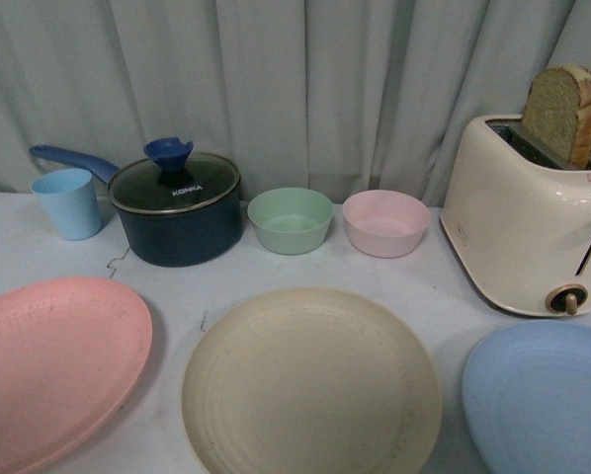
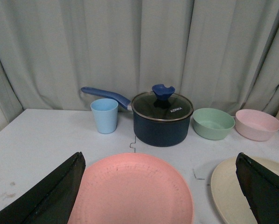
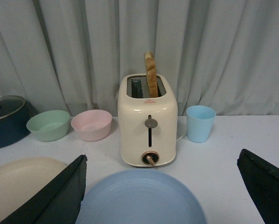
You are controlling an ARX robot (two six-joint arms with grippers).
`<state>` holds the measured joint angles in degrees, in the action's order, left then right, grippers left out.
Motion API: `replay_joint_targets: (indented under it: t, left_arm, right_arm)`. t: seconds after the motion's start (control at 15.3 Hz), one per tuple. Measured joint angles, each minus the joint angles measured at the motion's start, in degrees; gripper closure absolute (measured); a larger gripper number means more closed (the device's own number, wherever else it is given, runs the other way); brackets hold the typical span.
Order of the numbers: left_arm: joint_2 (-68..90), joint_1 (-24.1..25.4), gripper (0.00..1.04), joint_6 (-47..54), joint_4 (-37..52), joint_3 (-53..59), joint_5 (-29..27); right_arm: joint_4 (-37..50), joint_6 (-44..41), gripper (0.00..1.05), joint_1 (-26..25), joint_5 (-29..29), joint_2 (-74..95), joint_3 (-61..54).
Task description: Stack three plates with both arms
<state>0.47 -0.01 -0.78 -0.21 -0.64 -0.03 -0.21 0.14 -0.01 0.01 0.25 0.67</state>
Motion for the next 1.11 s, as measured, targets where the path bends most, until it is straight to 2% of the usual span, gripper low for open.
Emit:
replay_joint_targets:
  t: [1.11]
  left_arm:
    - [0.0,0.0,0.07,0.0,0.0,-0.02,0.0]
  right_arm:
    - [0.02,0.0,0.06,0.0,0.0,0.0,0.0]
